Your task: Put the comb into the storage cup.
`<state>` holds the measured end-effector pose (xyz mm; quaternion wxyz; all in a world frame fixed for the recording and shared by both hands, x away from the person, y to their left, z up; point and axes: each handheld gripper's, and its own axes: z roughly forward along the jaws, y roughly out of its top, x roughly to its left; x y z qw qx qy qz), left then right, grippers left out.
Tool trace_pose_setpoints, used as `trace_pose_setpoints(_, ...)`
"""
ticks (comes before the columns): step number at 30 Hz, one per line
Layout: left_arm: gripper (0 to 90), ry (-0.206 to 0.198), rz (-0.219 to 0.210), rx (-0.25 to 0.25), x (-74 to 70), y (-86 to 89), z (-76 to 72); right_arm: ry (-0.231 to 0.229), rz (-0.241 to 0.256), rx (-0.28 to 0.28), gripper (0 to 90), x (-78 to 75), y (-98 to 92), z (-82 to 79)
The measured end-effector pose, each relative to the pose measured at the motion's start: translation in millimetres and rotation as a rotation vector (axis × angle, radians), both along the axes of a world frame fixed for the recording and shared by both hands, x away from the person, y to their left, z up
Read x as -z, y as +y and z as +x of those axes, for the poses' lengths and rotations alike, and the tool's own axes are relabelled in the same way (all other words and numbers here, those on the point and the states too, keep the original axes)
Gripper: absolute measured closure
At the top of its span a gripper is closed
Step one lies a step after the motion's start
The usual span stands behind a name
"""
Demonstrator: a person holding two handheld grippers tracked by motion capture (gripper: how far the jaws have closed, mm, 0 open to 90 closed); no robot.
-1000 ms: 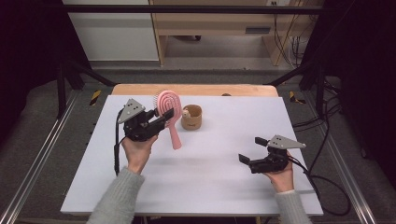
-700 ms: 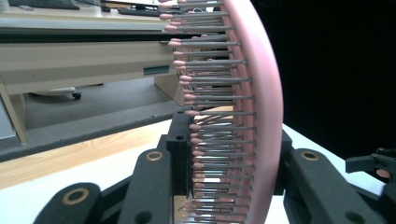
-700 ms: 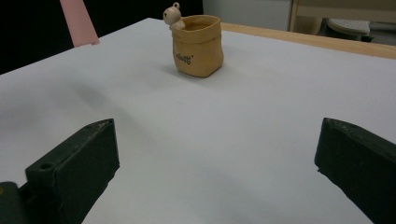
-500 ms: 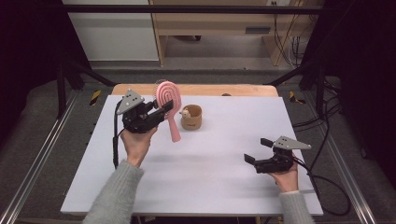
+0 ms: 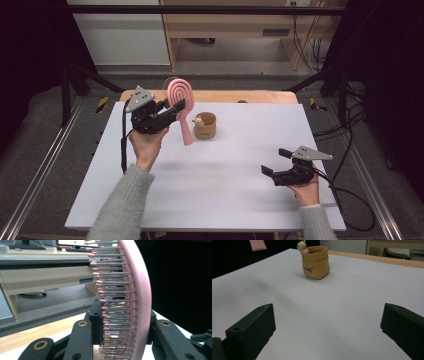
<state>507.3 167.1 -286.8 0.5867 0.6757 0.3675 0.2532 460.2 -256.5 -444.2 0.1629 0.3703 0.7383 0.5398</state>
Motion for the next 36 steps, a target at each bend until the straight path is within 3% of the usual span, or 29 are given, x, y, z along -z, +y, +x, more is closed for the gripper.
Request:
trace_pose_setpoints(7,63.6,-0.01,0.004,0.002,-10.1,-6.1,6.8,-0.003,0.0,0.0,0.0,0.2,-0.5,0.1)
trace_pose_setpoints(36,63.6,-0.009,0.036,-0.005,-21.0,-37.7,39.4,-0.003,0.003,0.0,0.0,0.2,0.0,-0.2)
